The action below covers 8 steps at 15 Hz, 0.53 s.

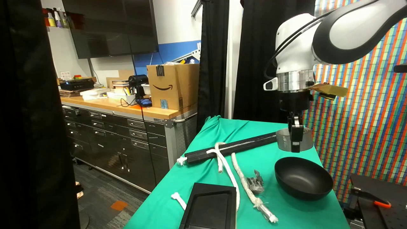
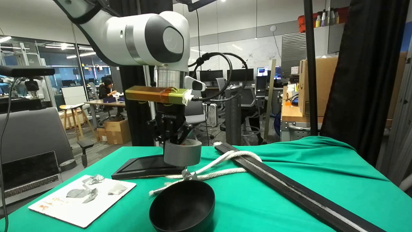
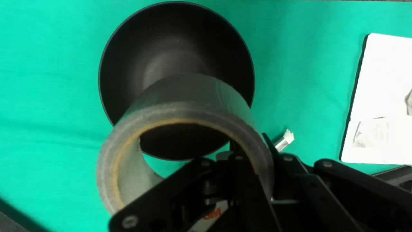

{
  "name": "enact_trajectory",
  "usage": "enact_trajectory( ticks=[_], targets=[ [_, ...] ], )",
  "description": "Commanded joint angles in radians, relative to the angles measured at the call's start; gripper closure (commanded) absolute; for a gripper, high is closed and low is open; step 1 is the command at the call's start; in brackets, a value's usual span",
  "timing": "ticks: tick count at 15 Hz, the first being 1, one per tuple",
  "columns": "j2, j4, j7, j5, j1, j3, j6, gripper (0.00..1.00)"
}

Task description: Put the black masking tape in the bowl

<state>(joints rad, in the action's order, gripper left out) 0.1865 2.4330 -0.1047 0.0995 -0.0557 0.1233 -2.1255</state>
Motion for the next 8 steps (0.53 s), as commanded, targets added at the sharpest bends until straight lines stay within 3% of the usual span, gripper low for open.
enact_trajectory(
  ticks=[1, 8],
  targets=[
    [0.03, 0.051, 0.02, 0.015, -0.017, -0.021, -0.044, 0.9],
    [0.035, 0.102, 0.021, 0.036, -0.019, -0.028, -0.087, 0.9]
  ],
)
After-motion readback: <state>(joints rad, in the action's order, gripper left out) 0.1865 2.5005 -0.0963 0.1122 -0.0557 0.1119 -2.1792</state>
